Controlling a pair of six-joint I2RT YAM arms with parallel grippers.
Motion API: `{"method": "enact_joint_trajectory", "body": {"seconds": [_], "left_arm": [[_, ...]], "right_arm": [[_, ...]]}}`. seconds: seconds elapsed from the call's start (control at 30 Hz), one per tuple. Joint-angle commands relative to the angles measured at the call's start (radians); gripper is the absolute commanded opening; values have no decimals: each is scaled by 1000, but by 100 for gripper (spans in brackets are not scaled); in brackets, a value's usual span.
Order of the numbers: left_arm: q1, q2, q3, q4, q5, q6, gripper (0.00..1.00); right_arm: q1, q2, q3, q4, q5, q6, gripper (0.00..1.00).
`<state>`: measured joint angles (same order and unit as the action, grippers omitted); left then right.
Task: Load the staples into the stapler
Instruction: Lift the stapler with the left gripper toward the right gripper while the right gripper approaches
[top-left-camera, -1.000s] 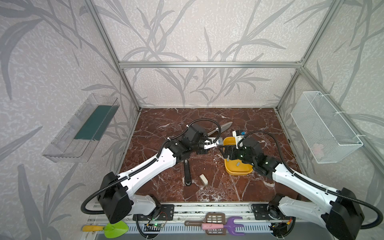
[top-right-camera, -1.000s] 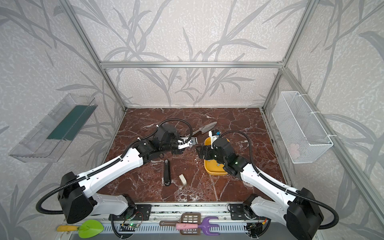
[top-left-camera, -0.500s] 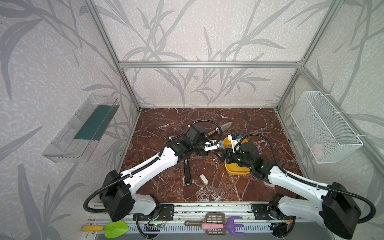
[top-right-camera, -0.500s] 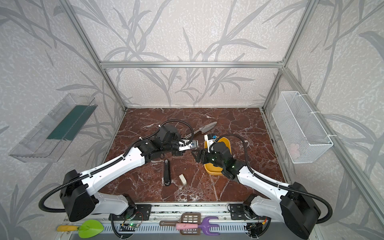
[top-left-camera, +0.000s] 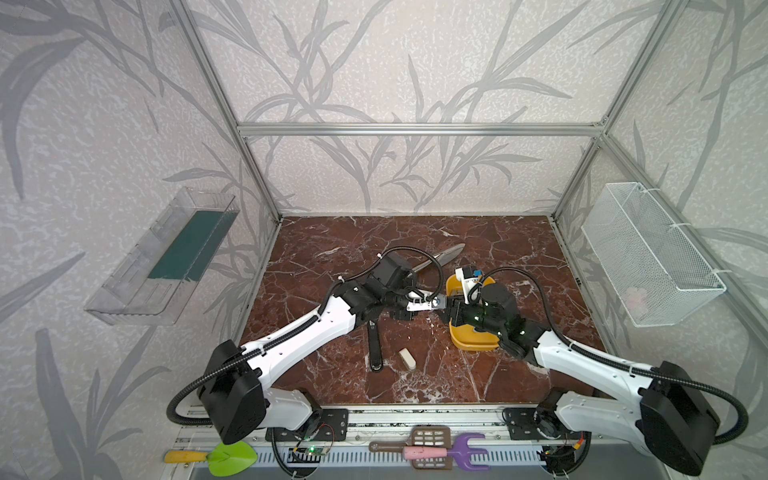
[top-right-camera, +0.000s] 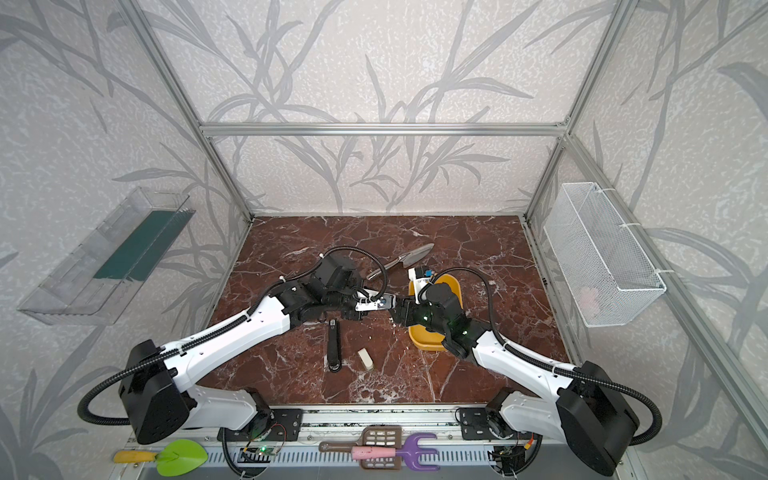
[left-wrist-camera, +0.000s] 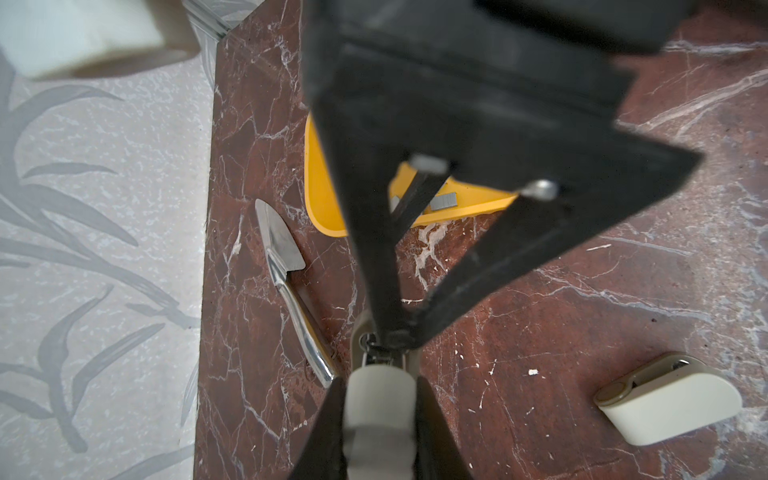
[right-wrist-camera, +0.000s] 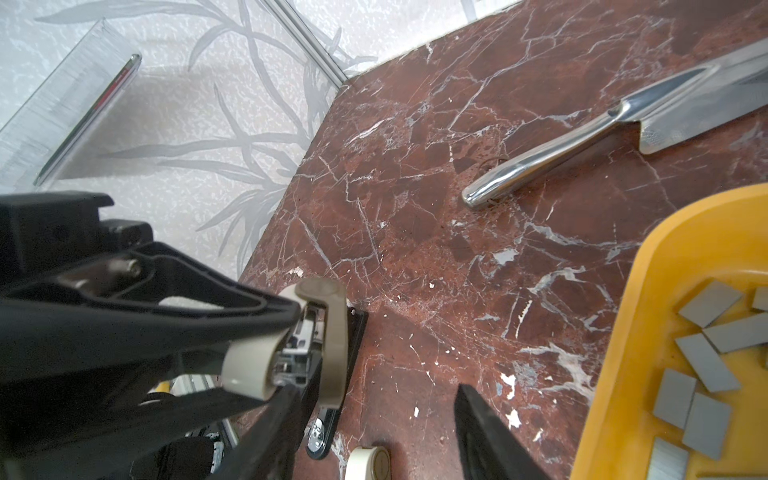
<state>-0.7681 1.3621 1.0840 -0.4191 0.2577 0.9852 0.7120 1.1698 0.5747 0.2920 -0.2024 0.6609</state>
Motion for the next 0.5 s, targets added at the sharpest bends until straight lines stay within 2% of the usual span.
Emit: {"method": "enact_joint_trajectory", "body": {"seconds": [0.0,0.47], "left_arm": [[-15,-42,-9,-23,56,28,0],[-25,-124,-21,26,111,-24,0]], "right_arm": [[4,0,25,5,8,-7,56],[4,47,45,-43,49,3,43]]}}
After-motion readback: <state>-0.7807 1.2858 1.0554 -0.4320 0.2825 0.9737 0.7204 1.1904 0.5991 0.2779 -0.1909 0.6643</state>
